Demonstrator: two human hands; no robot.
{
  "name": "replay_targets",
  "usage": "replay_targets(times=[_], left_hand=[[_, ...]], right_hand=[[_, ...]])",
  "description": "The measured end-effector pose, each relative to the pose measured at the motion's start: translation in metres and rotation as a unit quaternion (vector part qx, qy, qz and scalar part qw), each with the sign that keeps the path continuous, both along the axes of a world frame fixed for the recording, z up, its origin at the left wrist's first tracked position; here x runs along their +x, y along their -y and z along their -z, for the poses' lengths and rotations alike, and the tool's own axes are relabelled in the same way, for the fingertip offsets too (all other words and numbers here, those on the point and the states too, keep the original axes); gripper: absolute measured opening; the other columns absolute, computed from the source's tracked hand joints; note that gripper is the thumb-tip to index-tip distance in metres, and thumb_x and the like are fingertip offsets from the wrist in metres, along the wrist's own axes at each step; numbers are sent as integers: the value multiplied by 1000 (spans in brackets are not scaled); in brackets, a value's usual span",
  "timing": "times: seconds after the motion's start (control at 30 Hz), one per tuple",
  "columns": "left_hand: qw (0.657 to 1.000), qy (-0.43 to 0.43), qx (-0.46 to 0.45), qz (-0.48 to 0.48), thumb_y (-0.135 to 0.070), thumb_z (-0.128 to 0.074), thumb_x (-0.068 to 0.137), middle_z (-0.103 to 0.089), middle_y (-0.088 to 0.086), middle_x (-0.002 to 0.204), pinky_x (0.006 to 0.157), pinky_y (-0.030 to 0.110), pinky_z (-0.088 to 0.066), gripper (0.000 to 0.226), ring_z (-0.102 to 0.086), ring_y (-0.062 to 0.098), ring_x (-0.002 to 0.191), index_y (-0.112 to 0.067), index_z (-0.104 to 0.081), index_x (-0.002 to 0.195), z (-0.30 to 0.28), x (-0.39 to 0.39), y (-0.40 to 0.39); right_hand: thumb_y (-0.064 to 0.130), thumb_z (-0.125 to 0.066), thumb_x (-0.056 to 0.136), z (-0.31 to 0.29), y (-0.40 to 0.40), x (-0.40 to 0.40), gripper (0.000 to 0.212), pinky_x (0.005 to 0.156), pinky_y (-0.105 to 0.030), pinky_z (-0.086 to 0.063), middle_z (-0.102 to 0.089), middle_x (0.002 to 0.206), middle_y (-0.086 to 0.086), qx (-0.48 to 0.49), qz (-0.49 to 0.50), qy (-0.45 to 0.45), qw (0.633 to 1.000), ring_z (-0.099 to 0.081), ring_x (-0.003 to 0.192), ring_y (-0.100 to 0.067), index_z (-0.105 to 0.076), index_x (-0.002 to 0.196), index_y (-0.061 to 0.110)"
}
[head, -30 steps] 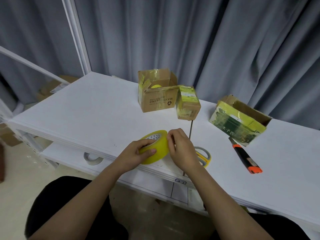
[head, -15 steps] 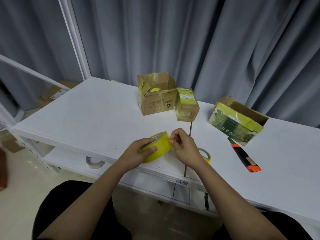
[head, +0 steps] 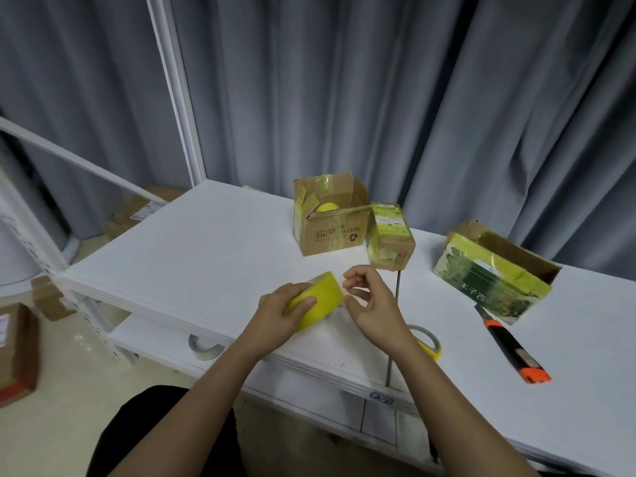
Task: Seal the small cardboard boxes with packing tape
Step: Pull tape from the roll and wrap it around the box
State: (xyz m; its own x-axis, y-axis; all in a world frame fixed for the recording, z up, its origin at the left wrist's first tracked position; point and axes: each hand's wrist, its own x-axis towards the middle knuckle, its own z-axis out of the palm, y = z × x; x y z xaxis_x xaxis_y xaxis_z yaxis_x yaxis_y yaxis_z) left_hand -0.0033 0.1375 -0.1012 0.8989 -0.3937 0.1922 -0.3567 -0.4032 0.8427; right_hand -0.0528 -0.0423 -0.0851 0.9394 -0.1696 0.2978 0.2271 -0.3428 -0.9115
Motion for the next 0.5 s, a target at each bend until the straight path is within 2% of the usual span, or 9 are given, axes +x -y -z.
replay_targets(times=[0.07,0.23,0.33,0.5], left_hand=[[1000,2,1,3,-24,-55,96,-63,-3,116,104,46,-34,25,-56,18,112,-19,-63,119,0,0,-2],[1000,-5,8,-7,-25,-54,96,-62,-4,114,105,48,-32,24,-54,19,112,-22,-62,119,1,3,-4],[1000,6,25,-4,-26,-52,97,-63,-3,111,104,47,-31,25,-54,21,109,-22,-62,120,0,6,-7],[999,10,35,0,-26,-50,98,-62,-2,108,103,47,-32,27,-53,23,107,-22,-61,122,-2,9,-12]], right_hand=[[-11,-57,82,-3,-1,4,44,87,-16,-47,-58,84,2,16,0,3,1000,-59,86,-8,-46,103,27],[-6,-63,82,-5,2,12,46,76,-19,-50,-63,74,8,12,13,-23,1000,-59,74,-8,-46,101,33],[-5,-57,86,-3,-2,16,46,75,-26,-51,-59,76,8,17,13,-36,999,-56,73,-8,-45,102,35],[-3,-52,90,-3,-11,22,44,78,-26,-45,-54,83,5,-27,10,-34,999,-54,77,-3,-43,103,37]])
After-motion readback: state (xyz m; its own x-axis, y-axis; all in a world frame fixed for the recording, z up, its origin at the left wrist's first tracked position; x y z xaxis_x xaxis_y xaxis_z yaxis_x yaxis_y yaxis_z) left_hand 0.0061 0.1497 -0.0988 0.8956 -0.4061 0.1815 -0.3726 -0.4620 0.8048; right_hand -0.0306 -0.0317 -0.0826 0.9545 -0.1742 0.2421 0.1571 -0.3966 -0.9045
